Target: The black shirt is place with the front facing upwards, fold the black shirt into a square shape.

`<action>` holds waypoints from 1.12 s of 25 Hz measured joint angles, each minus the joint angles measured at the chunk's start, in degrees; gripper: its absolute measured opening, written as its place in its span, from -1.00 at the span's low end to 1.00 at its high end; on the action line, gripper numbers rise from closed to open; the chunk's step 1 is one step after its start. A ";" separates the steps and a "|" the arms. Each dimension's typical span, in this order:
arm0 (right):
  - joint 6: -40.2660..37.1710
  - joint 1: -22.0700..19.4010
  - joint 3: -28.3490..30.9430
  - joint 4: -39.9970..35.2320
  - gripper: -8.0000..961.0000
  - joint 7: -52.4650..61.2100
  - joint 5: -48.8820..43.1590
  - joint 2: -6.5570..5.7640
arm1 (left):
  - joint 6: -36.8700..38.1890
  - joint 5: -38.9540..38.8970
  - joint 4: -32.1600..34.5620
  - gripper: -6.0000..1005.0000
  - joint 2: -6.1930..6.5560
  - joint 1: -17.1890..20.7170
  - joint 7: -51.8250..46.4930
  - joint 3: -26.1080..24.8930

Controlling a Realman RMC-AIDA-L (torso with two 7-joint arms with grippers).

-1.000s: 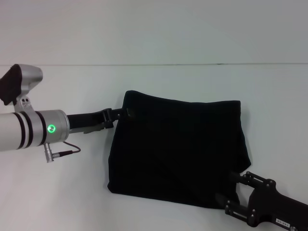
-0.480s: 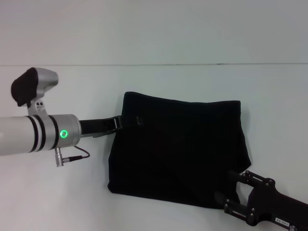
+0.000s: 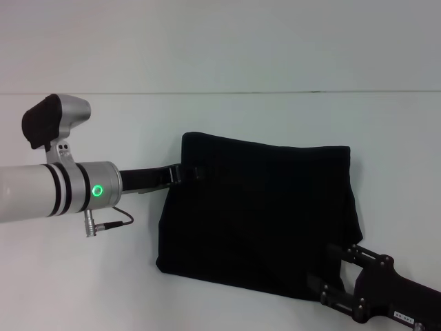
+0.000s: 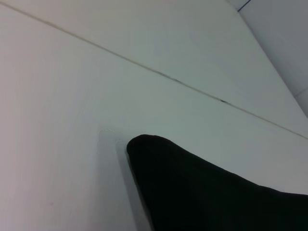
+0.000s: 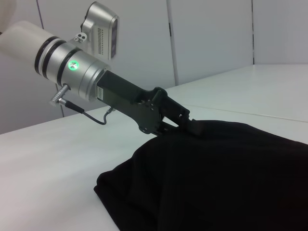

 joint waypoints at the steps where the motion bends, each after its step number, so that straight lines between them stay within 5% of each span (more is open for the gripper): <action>1: 0.00 0.00 0.02 0.00 0.52 0.01 0.00 0.00 | -0.10 -0.10 0.01 -0.01 -0.09 -0.01 0.19 -0.01; 15: 0.02 0.31 1.78 0.00 0.52 0.02 -0.01 0.00 | -1.85 -9.34 -1.53 -0.77 -0.37 0.87 0.65 -1.55; 28: 0.06 0.70 2.93 -0.05 0.52 0.02 -0.01 0.01 | -3.88 -21.05 -7.80 -0.81 -2.47 3.71 8.37 -14.37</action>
